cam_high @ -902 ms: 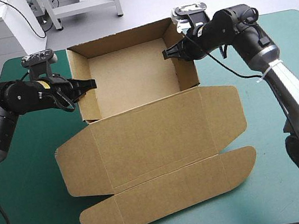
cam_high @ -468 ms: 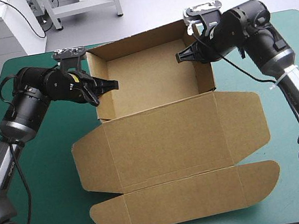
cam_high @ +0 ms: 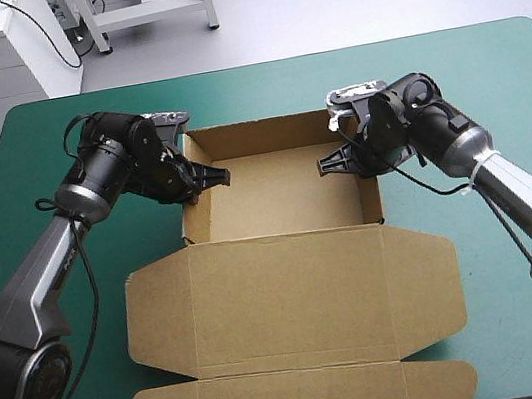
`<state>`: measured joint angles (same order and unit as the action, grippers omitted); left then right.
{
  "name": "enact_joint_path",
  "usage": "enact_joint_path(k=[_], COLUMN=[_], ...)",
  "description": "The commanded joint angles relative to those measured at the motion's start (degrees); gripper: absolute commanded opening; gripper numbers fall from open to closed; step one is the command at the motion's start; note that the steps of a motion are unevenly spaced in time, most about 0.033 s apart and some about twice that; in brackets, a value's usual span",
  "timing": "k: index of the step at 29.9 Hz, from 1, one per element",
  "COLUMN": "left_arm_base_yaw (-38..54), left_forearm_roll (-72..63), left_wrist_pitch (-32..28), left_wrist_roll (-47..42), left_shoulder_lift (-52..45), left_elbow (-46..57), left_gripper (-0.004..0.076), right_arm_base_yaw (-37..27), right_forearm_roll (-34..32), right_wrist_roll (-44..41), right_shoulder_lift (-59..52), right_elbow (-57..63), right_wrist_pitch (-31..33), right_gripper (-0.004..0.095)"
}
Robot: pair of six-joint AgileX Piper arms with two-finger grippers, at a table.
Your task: Fold the box
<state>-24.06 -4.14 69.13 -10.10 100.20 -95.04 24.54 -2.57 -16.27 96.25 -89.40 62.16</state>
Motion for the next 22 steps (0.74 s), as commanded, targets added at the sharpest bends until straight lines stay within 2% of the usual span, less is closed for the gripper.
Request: enact_joint_path(k=[1,9,15,22], left_arm_base_yaw=[-0.6,-0.6,-0.6,-0.6], left_forearm_roll=[-1.5,-1.6,-1.6,-1.8], left_wrist_pitch=[-3.6,-3.6,-4.0,-3.7], left_wrist_roll=[1.0,3.0,4.0,5.5], left_shoulder_lift=[-0.4,4.5,6.8,7.9], left_elbow=[-2.1,-2.1,-2.1,-2.1], left_gripper=[-0.0008,-0.0008,-0.0008,-0.0003], right_arm_base_yaw=[1.0,0.8,-0.6,-0.7], right_forearm_roll=[2.2,0.9,4.9,3.1], right_wrist_roll=[2.3,1.3,1.3,2.1], right_shoulder_lift=[-2.8,1.9,5.2,5.7], right_elbow=[1.8,2.1,2.1,1.0], right_wrist_pitch=[-3.5,-4.3,-4.7,-4.3], right_gripper=[-0.0014,-0.0014,-0.0014,-0.0006])
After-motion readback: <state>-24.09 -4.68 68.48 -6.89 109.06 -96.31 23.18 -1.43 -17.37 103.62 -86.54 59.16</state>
